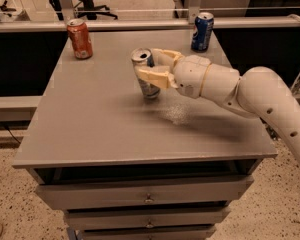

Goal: Place redbull can upright

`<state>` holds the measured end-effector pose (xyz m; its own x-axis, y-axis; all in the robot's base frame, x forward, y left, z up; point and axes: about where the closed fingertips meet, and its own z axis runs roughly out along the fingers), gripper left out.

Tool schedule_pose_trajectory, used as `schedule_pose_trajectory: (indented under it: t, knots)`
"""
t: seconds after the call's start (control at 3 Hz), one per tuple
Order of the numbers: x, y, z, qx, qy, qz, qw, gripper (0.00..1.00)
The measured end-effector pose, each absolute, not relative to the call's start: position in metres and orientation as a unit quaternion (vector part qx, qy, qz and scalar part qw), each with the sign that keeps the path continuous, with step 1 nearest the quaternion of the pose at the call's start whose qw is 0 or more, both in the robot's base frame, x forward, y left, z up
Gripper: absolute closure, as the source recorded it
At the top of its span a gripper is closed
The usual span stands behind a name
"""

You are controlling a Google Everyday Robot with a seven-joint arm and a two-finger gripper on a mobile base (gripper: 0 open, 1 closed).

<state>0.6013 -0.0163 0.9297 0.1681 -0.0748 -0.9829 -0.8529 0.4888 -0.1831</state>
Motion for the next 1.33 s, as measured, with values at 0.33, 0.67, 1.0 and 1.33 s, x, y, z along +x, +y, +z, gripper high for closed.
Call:
schedule_pose_trajectory:
  t: [0.33,0.67,1.0,1.33]
  knots:
    - [0.603,-0.023,0.925,-0.397,0.572,0.310,0.647,0.36]
    - [0.605,-0.031,0.922,-0.385,0.576,0.316,0.648,0.12]
    - [0.607,-0.041,0.920,-0.371,0.580,0.316,0.653,0.00]
    - [0.600,-0.061,0.935,-0.361,0.581,0.295,0.667,0.00]
